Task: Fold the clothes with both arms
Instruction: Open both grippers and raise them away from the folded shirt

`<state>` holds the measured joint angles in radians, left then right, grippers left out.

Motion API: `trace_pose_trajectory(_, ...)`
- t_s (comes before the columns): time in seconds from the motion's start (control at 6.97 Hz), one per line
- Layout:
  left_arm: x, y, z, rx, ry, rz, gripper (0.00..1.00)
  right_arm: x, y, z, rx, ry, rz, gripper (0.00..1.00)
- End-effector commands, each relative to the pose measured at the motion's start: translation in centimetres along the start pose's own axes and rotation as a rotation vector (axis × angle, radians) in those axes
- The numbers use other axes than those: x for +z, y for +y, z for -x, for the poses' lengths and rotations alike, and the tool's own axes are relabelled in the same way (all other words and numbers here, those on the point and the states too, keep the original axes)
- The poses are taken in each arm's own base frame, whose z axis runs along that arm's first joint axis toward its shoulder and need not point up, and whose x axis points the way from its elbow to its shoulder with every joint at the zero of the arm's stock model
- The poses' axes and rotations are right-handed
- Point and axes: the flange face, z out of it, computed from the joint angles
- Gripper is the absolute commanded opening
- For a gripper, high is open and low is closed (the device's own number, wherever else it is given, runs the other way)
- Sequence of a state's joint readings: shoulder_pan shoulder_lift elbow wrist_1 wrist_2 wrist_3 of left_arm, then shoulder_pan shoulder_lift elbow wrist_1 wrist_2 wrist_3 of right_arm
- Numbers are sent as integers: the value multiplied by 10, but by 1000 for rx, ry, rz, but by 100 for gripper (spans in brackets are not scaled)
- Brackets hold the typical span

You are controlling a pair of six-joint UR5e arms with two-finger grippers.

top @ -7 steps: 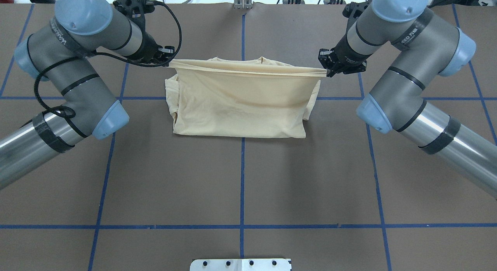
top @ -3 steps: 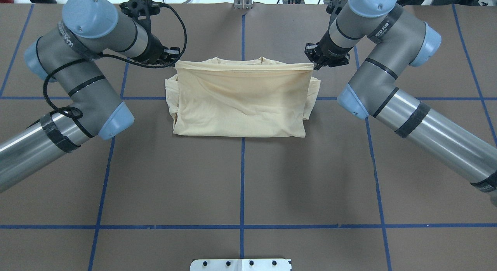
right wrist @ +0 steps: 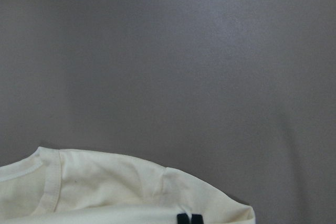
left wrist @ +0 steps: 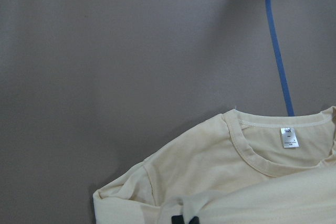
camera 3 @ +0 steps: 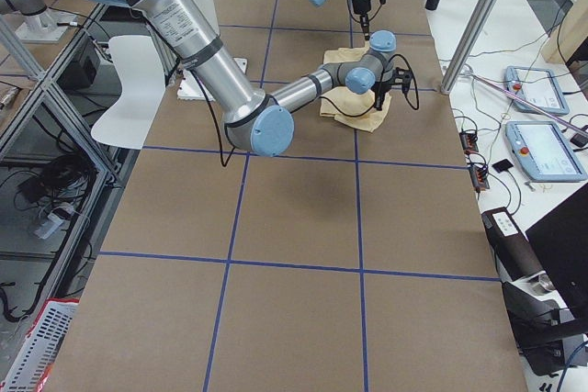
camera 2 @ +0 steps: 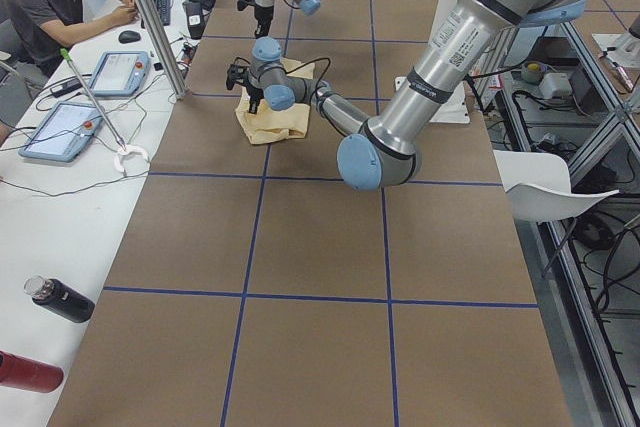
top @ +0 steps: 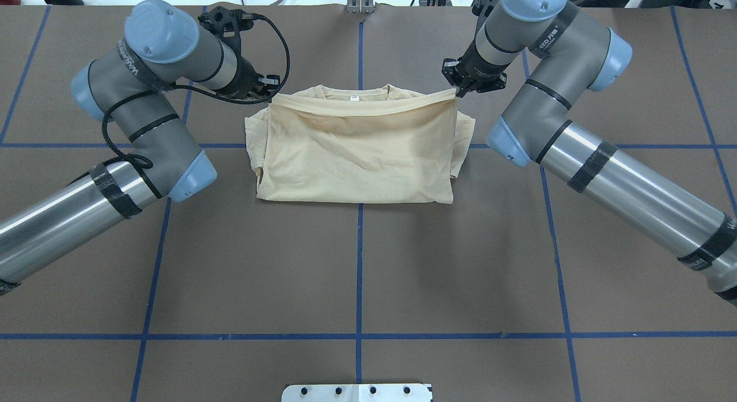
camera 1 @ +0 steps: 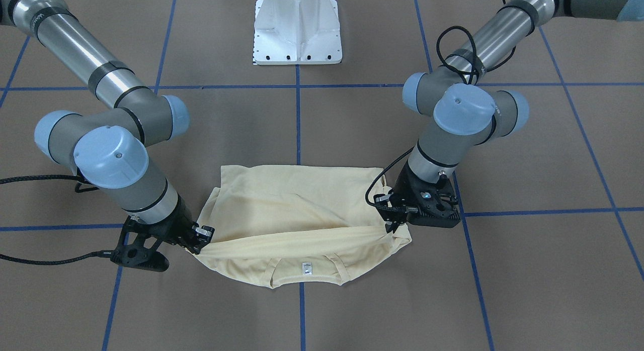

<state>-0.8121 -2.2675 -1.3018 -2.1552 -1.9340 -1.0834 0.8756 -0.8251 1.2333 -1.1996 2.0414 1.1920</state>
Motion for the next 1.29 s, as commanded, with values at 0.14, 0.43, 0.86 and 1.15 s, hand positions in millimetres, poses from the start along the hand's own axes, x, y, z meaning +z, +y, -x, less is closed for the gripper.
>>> trace_pose_trajectory(0.14, 33, -1, 12, -7, -30, -2, 0, 16, -3, 11, -2, 34, -21, 0)
trace_pose_trajectory(0.43, 38, 4, 10, 0, -39, -8, 0, 35, 3, 6, -21, 41, -34, 0)
trace_pose_trajectory(0.86, 34, 2, 7, 8, -32, -13, 17, 38, 6, 6, -31, 27, -39, 0)
trace_pose_trajectory(1.15, 27, -1, -4, 7, 0, -30, 100, 33, 3, 6, -35, 24, -51, 100)
